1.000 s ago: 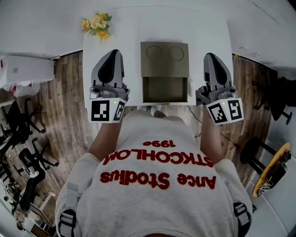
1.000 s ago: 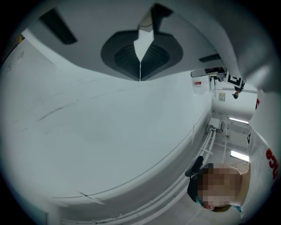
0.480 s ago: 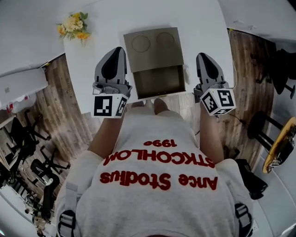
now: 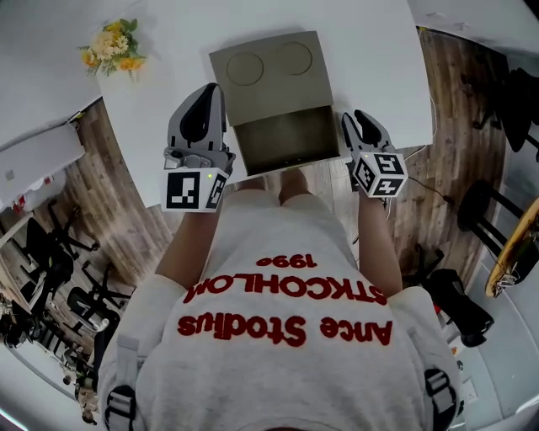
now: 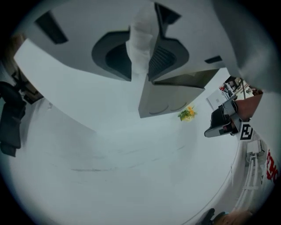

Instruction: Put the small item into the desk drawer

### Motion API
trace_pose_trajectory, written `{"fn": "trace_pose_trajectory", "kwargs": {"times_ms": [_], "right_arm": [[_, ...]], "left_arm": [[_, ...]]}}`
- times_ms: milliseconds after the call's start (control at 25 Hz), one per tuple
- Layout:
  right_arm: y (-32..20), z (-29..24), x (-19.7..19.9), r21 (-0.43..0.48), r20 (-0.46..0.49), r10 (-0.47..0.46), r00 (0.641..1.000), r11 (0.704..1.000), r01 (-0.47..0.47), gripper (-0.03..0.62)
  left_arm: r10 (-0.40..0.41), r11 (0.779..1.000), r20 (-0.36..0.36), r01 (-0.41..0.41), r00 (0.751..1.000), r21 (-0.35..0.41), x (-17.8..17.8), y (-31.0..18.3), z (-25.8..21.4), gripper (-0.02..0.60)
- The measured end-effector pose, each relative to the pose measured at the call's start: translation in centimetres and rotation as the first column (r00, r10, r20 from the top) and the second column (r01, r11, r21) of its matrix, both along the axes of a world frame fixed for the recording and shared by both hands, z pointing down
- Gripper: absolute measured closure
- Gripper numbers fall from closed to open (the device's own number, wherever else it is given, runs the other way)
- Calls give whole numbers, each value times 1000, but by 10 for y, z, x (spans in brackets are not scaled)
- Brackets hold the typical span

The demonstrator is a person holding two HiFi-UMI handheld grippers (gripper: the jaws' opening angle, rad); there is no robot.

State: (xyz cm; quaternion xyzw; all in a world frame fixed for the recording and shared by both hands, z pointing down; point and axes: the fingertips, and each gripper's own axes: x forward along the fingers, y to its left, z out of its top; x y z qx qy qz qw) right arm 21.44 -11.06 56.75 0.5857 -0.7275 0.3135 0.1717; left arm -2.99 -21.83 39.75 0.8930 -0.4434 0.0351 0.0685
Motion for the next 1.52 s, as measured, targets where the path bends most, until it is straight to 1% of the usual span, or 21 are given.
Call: {"fn": "trace_pose_trajectory", "kwargs": {"times_ms": [80, 240, 360, 440, 520, 640, 760, 880, 1000, 1160, 1320, 1520], "right_arm": [[5, 12, -1, -40, 4, -3, 1000, 999, 3, 454], [10, 29, -1, -100, 2, -18, 1000, 995, 18, 442], [9, 33, -2, -121, 10, -25, 1000, 992, 26, 455], [6, 31, -2, -116, 15, -22, 1000, 993, 24, 464], [2, 23, 1, -93, 16, -11, 1000, 996, 13, 466], [-10, 2, 7, -31, 14, 2, 1000, 1000, -1, 467], [-26, -27, 15, 49, 14, 13, 1000, 999, -14, 467], [-44, -65, 23, 146, 19, 32, 999, 989, -34, 467], [-60, -108, 28, 258, 27, 42, 999, 965, -48, 468], [-75, -164, 29, 392, 68, 43, 997, 917, -67, 468], [-87, -215, 23, 508, 121, 24, 992, 857, -82, 468], [-94, -271, 14, 633, 190, -28, 981, 768, -101, 468]], "left_arm": [[0, 1000, 6, 0, 1000, -9, 0, 0, 2, 575], [2, 1000, 11, -2, 1000, -12, 1, 0, 3, 575], [0, 1000, 13, 0, 1000, -10, 0, -3, 2, 575], [-5, 1000, 15, 5, 1000, -7, -1, -5, 1, 575], [-7, 1000, 14, 7, 1000, -1, -2, -6, -1, 575], [-15, 1000, 9, 14, 1000, 16, -3, -9, -6, 575], [-22, 999, 0, 22, 1000, 36, -4, -12, -13, 575], [-27, 998, -7, 28, 1000, 65, -5, -15, -24, 575], [-40, 993, -2, 40, 999, 108, -10, -20, -36, 575], [-62, 986, -17, 64, 998, 154, -20, -26, -56, 575], [-77, 977, -31, 82, 997, 196, -27, -29, -73, 575], [-122, 962, -39, 127, 992, 243, -41, -32, -92, 575]]}}
